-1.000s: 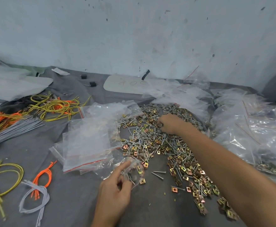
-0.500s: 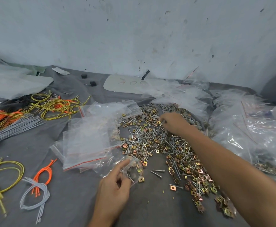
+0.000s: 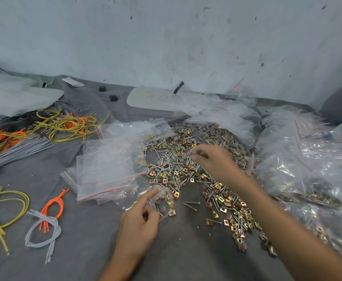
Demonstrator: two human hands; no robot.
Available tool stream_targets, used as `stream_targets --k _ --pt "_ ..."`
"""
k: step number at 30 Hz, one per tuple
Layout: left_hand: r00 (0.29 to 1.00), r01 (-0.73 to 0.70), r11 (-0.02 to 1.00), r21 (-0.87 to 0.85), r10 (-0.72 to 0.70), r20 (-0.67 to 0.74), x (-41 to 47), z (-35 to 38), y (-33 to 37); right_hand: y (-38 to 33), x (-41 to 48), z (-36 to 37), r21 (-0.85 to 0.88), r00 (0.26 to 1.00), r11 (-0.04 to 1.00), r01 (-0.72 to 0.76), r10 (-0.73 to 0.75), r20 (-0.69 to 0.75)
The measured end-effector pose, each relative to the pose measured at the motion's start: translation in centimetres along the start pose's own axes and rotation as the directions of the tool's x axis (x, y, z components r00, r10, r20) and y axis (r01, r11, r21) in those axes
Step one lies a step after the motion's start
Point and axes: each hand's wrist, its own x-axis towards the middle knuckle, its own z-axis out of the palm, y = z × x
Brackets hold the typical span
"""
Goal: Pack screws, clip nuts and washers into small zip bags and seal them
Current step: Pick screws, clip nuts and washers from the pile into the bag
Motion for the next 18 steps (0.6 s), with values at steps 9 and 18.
stream_targets --k 9,18 --pt "1.000 0.000 1.000 -0.006 0.001 0.004 0.0 -0.1 0.0 -3.5 -10.3 7.9 0.230 0.990 0.964 0.136 -0.142 0.010" --pt "1.000 0.004 1.000 -0.012 -0.004 0.014 0.1 -0.1 0.0 -4.4 -8.9 10.7 -0.051 0.986 0.986 0.161 -0.163 -0.042"
